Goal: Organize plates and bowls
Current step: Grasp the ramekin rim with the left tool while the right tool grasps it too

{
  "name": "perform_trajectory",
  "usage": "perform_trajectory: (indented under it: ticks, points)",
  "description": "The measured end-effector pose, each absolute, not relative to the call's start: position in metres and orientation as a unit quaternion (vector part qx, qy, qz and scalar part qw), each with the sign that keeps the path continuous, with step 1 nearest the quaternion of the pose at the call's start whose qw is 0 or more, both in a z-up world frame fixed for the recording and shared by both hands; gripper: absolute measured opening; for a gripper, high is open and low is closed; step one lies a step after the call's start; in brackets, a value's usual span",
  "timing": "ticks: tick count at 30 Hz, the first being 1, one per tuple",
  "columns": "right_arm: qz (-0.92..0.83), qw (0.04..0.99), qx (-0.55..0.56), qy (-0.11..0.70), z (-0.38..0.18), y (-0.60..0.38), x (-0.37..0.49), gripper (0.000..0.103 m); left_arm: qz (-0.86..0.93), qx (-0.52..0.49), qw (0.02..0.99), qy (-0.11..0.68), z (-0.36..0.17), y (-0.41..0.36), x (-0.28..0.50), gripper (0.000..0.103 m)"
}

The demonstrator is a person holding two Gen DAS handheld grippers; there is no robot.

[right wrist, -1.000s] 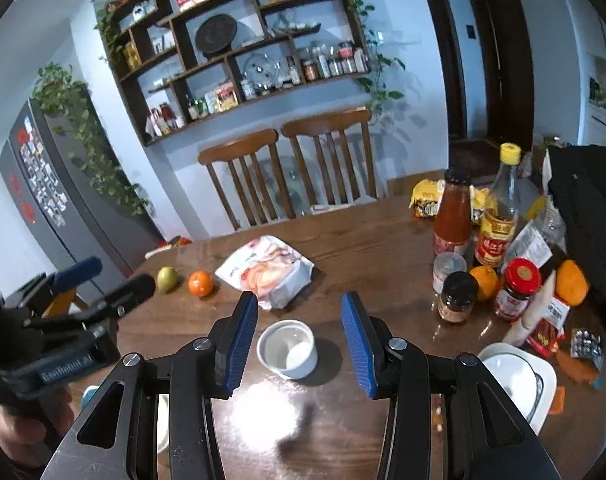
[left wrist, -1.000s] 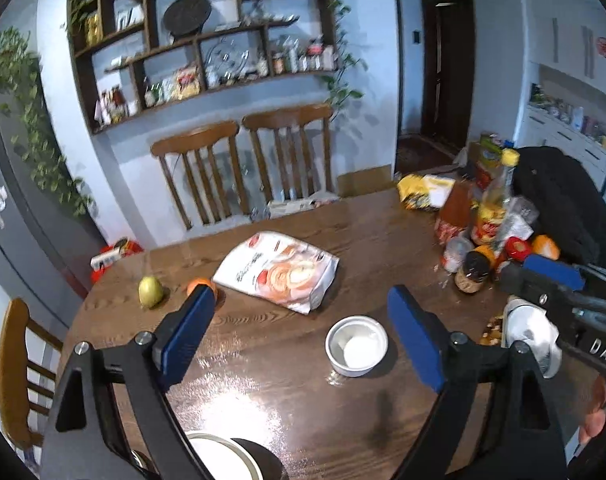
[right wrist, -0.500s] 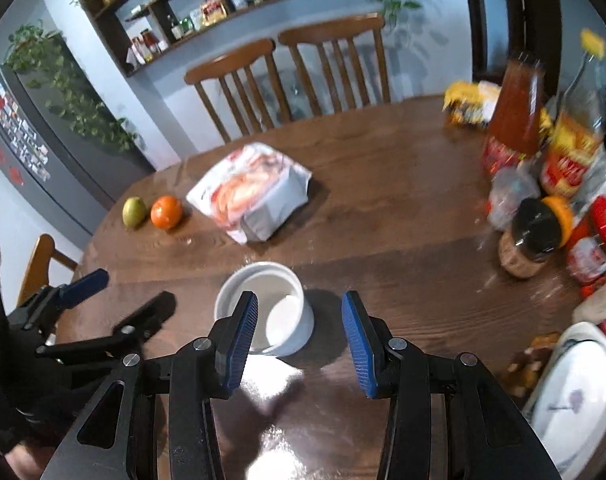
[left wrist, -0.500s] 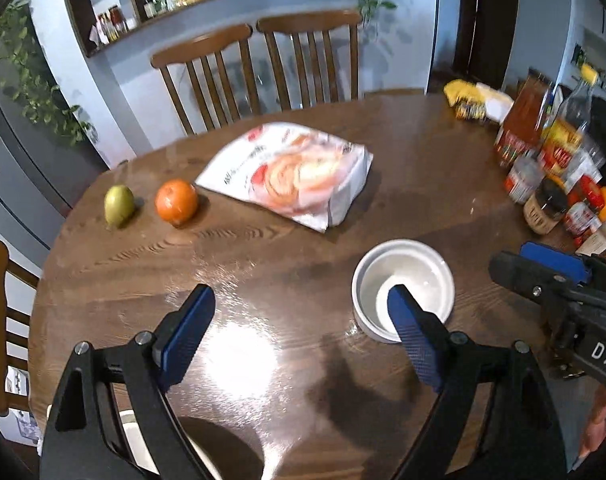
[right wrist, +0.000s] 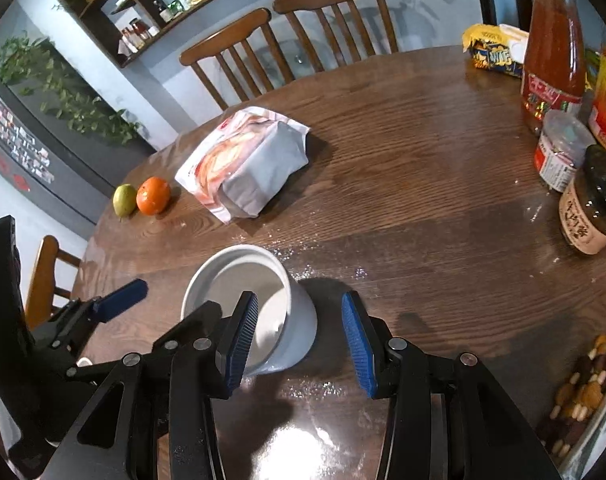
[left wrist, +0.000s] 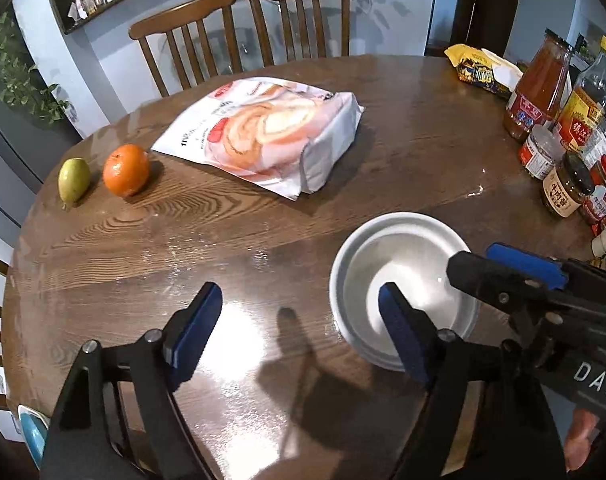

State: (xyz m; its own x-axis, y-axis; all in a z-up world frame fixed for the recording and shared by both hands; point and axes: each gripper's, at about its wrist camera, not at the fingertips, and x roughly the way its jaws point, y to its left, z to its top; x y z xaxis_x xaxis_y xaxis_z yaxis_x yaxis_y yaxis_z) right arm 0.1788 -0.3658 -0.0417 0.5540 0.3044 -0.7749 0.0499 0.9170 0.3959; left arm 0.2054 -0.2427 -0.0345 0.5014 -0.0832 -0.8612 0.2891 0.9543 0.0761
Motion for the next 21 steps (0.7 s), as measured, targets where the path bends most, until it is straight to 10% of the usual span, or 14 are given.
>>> perform_trajectory:
  ticks: [21]
  points:
    - [0.095, 0.839, 0.212, 0.491, -0.068, -0.360, 0.195, 0.044, -0.138, 0.117, 0.844, 0.505, -0.055, -0.260, 0.212, 0.042]
